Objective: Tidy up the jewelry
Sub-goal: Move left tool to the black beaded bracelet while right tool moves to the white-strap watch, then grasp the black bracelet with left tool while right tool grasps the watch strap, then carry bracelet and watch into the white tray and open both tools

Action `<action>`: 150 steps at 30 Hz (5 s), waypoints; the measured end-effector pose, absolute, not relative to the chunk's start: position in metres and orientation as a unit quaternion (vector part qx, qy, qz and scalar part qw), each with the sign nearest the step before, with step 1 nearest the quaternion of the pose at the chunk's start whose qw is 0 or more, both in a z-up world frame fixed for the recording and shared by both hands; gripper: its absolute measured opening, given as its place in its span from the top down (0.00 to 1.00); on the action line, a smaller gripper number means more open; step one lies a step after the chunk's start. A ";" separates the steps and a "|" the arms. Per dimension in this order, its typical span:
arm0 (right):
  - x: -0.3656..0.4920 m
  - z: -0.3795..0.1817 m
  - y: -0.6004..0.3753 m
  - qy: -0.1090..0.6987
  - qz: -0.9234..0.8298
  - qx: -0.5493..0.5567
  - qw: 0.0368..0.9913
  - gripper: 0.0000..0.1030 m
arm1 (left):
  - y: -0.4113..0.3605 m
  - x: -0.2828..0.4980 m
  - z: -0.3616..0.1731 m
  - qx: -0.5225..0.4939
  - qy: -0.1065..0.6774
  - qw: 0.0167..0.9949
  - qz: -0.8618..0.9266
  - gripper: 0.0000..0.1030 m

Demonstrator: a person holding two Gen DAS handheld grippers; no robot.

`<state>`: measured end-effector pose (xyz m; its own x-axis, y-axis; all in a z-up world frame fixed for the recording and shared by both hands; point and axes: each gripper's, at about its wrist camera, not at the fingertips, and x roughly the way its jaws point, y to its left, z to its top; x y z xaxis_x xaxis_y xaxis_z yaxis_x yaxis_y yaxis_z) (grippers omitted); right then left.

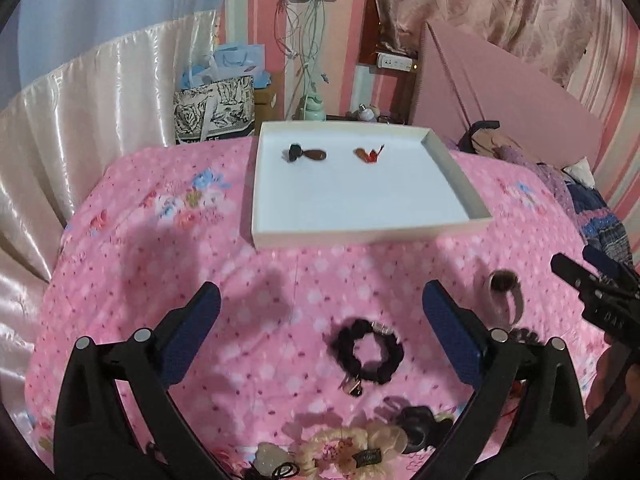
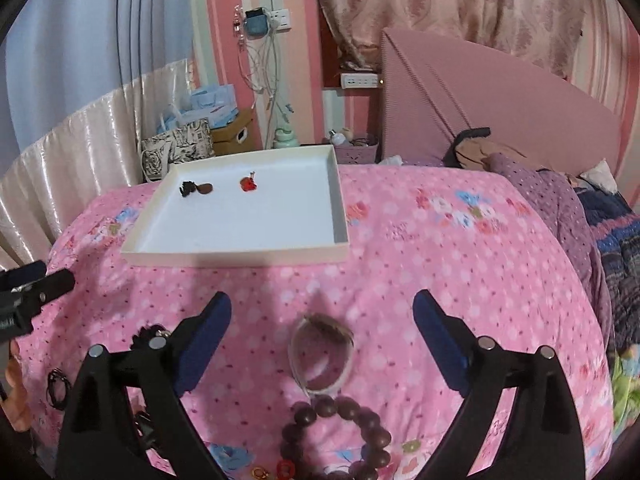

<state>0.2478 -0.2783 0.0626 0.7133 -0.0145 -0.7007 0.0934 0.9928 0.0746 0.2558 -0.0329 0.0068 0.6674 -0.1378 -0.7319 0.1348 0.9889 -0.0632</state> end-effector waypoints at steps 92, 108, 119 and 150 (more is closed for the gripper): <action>0.273 -0.019 -0.295 0.431 -0.040 0.086 0.897 0.95 | -0.034 0.279 -0.060 -0.018 0.476 0.874 -0.098 0.91; 0.287 0.015 -0.300 0.419 -0.024 0.118 0.900 0.95 | -0.037 0.312 -0.010 -0.024 0.473 0.875 -0.105 0.91; 0.358 0.054 -0.285 0.414 -0.018 0.093 0.905 0.95 | -0.052 0.377 0.031 0.007 0.439 0.893 -0.098 0.91; 0.555 -0.015 -0.266 0.453 -0.044 0.124 0.882 0.95 | -0.092 0.578 -0.064 0.004 0.484 0.871 -0.087 0.91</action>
<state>0.5548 -0.2665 -0.0153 0.5865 0.0354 -0.8092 0.1897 0.9652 0.1797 0.5776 -0.0919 -0.0640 0.5156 -0.1472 -0.8441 0.1556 0.9848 -0.0768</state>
